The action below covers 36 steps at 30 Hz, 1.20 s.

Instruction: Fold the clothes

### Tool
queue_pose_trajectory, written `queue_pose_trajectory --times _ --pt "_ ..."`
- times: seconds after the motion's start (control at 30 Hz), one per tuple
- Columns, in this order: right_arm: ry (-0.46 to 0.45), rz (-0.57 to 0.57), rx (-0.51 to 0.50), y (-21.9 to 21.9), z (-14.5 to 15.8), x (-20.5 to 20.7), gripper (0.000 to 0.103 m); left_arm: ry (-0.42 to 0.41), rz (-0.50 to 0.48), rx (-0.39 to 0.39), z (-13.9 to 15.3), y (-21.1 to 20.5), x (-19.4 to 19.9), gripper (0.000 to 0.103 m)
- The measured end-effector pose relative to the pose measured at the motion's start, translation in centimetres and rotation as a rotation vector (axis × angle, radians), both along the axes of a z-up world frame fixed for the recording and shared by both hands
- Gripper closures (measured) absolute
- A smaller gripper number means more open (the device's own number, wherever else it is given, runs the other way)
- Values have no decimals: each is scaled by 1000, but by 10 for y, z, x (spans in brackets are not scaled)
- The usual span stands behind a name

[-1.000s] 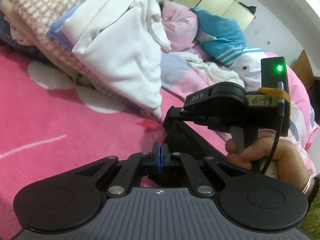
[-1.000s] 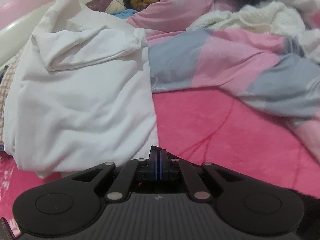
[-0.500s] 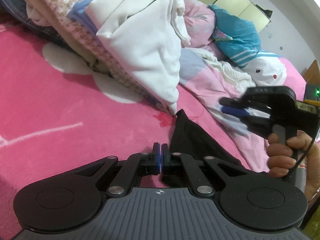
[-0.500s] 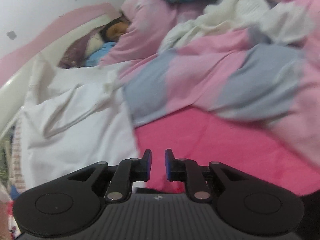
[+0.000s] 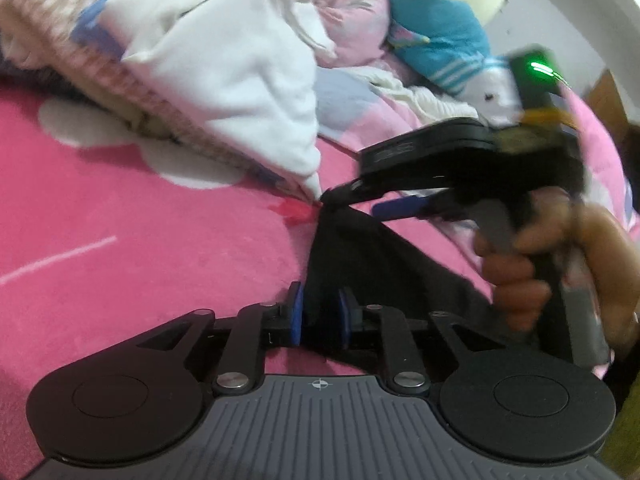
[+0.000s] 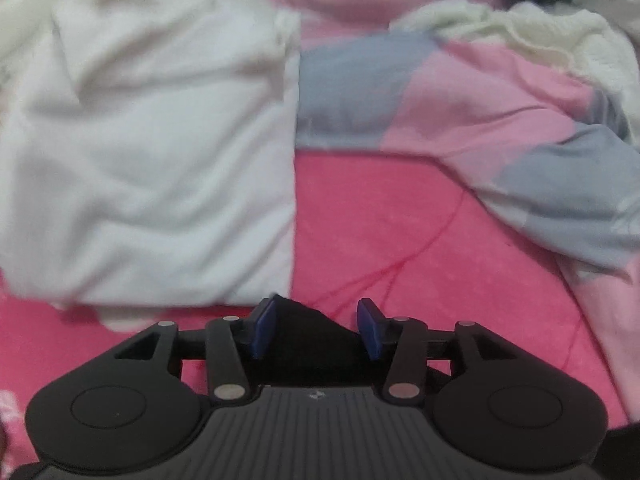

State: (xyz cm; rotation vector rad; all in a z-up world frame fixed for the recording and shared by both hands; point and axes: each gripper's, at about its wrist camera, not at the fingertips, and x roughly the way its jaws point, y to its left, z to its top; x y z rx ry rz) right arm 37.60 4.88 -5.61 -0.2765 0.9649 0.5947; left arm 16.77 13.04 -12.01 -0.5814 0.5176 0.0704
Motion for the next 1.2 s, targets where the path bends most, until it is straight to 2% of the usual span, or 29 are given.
queue_pose_trajectory --times 0.03,0.07,0.1,0.2,0.27,0.33,0.4,0.43,0.5,0.57,0.67,0.73,0.93,1.07,1.2 --pt "7 -6 -6 0 -3 1 65 4 1 0 -1 0 1 88" --pt "2 5 5 -2 -1 -2 87 8 3 -6 -2 2 1 89" --pt "-3 22 26 -5 5 -6 103 10 5 -14 -4 3 1 91" --pt "-84 54 78 -26 26 -33 102 12 11 -31 -5 7 1 91" --pt "-191 114 78 -44 37 -62 102 13 13 -41 -6 8 2 92" --pt "-288 153 36 -62 39 -88 102 13 15 -47 -7 9 2 92" --pt "-316 172 -17 -73 35 -103 98 13 17 -54 -7 9 3 92" --pt "-311 181 -42 -79 32 -109 96 12 17 -56 -7 10 3 92" --pt "-277 185 -64 -93 26 -119 82 12 18 -55 -7 9 3 92" --pt "-224 190 -61 -104 24 -124 80 11 18 -56 -7 9 4 92" --pt "-142 177 -32 -120 27 -127 80 11 18 -55 -7 9 4 92" --pt "-126 139 2 -128 34 -124 79 11 18 -55 -7 9 3 92" --pt "-21 -75 227 -134 52 -82 76 9 17 -55 -7 8 3 92" --pt "5 -117 225 -109 38 -60 76 6 19 -54 -8 8 3 92" --pt "88 -107 233 -98 20 -57 78 4 19 -63 -8 9 3 91"
